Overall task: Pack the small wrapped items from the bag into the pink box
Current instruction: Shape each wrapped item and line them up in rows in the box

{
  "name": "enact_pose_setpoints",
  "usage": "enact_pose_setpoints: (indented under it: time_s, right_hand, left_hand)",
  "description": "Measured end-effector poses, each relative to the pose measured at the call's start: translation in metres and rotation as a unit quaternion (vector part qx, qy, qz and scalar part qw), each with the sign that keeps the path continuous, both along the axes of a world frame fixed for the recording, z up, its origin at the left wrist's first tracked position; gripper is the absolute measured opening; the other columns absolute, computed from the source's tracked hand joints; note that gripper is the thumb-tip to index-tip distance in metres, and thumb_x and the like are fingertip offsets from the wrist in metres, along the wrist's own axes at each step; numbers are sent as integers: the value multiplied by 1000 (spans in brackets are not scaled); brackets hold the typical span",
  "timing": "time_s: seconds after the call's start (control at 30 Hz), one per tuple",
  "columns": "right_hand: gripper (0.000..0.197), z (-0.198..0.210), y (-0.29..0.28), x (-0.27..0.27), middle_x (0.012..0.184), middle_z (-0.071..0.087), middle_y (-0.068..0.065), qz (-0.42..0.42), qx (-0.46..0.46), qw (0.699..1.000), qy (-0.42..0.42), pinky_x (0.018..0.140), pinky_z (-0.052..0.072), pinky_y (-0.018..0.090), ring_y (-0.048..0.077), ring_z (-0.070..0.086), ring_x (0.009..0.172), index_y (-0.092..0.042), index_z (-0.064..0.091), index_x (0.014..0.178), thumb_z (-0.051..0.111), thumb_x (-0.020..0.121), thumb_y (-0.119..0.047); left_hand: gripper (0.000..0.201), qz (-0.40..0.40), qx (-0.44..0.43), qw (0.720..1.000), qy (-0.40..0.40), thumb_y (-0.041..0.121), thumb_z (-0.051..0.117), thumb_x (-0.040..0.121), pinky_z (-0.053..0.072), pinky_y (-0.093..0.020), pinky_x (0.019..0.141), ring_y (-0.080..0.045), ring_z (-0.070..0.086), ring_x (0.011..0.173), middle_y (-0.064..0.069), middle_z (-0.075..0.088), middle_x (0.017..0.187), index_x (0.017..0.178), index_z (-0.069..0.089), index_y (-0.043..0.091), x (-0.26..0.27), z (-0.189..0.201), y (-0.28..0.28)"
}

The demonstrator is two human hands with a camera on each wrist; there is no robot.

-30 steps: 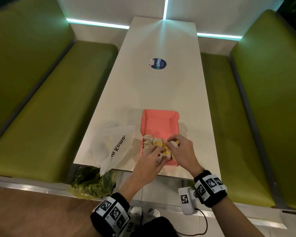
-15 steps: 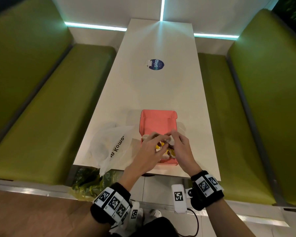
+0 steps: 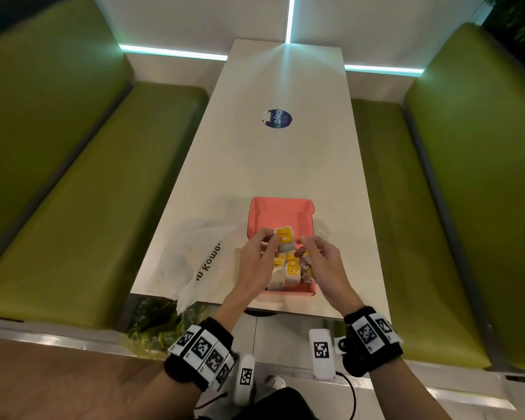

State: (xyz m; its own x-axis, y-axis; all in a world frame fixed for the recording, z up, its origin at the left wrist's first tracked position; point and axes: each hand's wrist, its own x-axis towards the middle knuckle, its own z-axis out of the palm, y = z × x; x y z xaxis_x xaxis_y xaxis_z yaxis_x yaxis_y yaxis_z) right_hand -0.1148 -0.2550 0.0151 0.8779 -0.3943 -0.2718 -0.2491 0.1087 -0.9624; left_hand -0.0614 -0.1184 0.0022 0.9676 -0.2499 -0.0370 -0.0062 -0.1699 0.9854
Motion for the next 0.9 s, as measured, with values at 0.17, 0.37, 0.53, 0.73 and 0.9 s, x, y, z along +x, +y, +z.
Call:
enact_pose_setpoints:
  time_s: [0.17, 0.37, 0.53, 0.73, 0.9]
  right_hand:
    - [7, 5, -19, 4, 84, 70, -2, -20, -96, 995, -32, 66, 49, 22, 3, 59, 68, -17, 72, 95, 66, 94, -21]
    - [14, 18, -21, 18, 94, 71, -3, 81, -174, 979, -66, 81, 53, 27, 10, 65, 88, -18, 74, 102, 73, 89, -24]
    - [21, 26, -15, 22, 91, 68, -13, 147, -227, 960, -72, 80, 50, 22, 4, 62, 88, -20, 74, 106, 75, 87, -28]
    - [5, 26, -6, 21, 82, 70, -11, 130, -248, 954, -108, 69, 48, 15, 0, 62, 78, -14, 76, 91, 72, 89, -16]
    - [10, 22, -7, 22, 72, 68, -21, 114, -229, 963, -83, 68, 45, 16, -2, 60, 70, -15, 76, 85, 68, 91, -15]
  left_hand:
    - [17, -2, -56, 997, 45, 16, 51, 103, 42, -27, 53, -14, 53, 63, -6, 55, 69, 90, 59, 9, 4, 5, 6]
    - [21, -45, -22, 998, 31, 25, 50, 104, 43, -27, 64, -10, 56, 73, 2, 63, 81, 99, 64, 10, 6, 6, 7]
    - [23, -66, -4, 998, 9, 24, 50, 103, 41, -25, 67, -24, 64, 84, -7, 59, 92, 92, 64, 10, 7, 5, 7]
    - [21, -85, -25, 996, 16, 24, 51, 104, 43, -19, 63, -15, 63, 78, 0, 65, 82, 90, 63, 14, 5, 8, 13]
    - [12, -103, -57, 993, 9, 16, 60, 99, 44, -15, 61, -23, 66, 79, -12, 68, 83, 94, 62, 5, 1, 9, 18]
